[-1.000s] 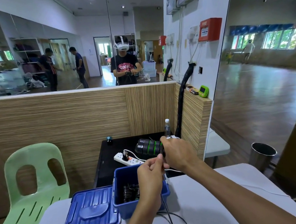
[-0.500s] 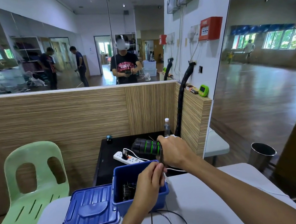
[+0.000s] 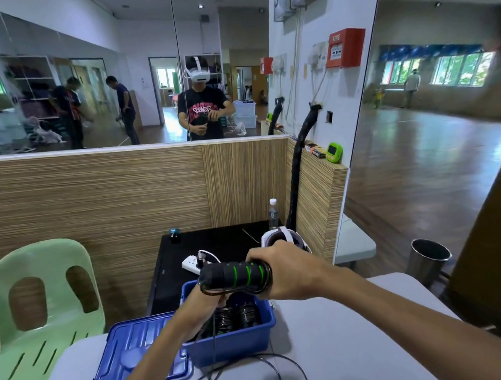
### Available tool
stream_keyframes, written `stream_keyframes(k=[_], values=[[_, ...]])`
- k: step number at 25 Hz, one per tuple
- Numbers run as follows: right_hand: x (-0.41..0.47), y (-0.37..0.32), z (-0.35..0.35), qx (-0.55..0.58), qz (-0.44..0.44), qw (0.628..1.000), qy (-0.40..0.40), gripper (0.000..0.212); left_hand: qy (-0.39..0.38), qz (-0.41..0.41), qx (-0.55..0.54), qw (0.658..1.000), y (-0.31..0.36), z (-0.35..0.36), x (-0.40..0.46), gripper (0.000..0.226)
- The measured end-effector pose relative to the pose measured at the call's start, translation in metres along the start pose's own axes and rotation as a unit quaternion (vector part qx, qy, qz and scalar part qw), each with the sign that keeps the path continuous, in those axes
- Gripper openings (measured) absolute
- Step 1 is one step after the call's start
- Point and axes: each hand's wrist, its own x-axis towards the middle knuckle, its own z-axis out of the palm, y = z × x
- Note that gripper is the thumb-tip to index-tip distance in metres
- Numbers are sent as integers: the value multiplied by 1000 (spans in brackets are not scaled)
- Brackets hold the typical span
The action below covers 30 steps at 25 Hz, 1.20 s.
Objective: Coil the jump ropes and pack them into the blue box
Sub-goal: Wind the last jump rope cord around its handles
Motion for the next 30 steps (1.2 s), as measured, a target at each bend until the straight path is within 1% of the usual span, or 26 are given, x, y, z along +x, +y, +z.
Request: stream_keyframes(k=[1,2,4,5,6,8,10,12,13,15,16,17,18,19,21,22,25,28,30], values=[[-1,-2,0,20,-3,1000,0,32,-4,6,-6,1000,6,-1,2,14],[-2,-3,0,36,-3,999,4,33,-25,10,-9,1000,10,0,4,14],[-2,3,-3,32,0,999,15,33,-83,22,6,996,11,1,8,31],[-2,6,-4,24,2,1000,20,33,-99,26,19,995,11,1,8,39],[-3,9,-4,20,4,1000,23,33,-105,28,26,994,11,3,8,40],[-5,10,2,9,0,1000,18,33,-76,25,46,996,6,2,9,27],[-6,8,8,-6,-9,1000,10,32,-57,30,78,995,10,1,7,5],[-6,8,9,-4,-7,1000,11,32,-53,26,99,993,17,3,8,19],[-7,8,9,2,-5,1000,12,33,-52,14,91,994,20,3,10,27],[-7,7,9,3,-11,1000,10,36,-14,-13,92,996,25,6,17,39],[-8,5,11,-5,-21,1000,3,37,7,-20,107,994,31,7,21,44],[-8,4,13,-26,-34,999,-3,37,15,-16,155,988,31,9,31,49],[-9,3,16,-65,-48,997,-6,36,10,14,236,972,35,11,35,54],[-9,2,19,-119,-64,991,-6,36,2,35,290,956,38,11,40,58],[-12,4,26,-218,-95,971,3,41,19,95,365,926,47,10,47,61],[-13,5,29,-244,-101,964,5,45,24,123,400,908,53,10,49,61],[-16,9,37,-268,-71,961,15,58,69,183,486,852,70,13,49,62],[-16,10,44,-256,-33,965,42,60,87,239,565,785,78,20,42,69],[-15,7,47,-231,-8,971,62,60,93,230,559,791,79,20,41,63]])
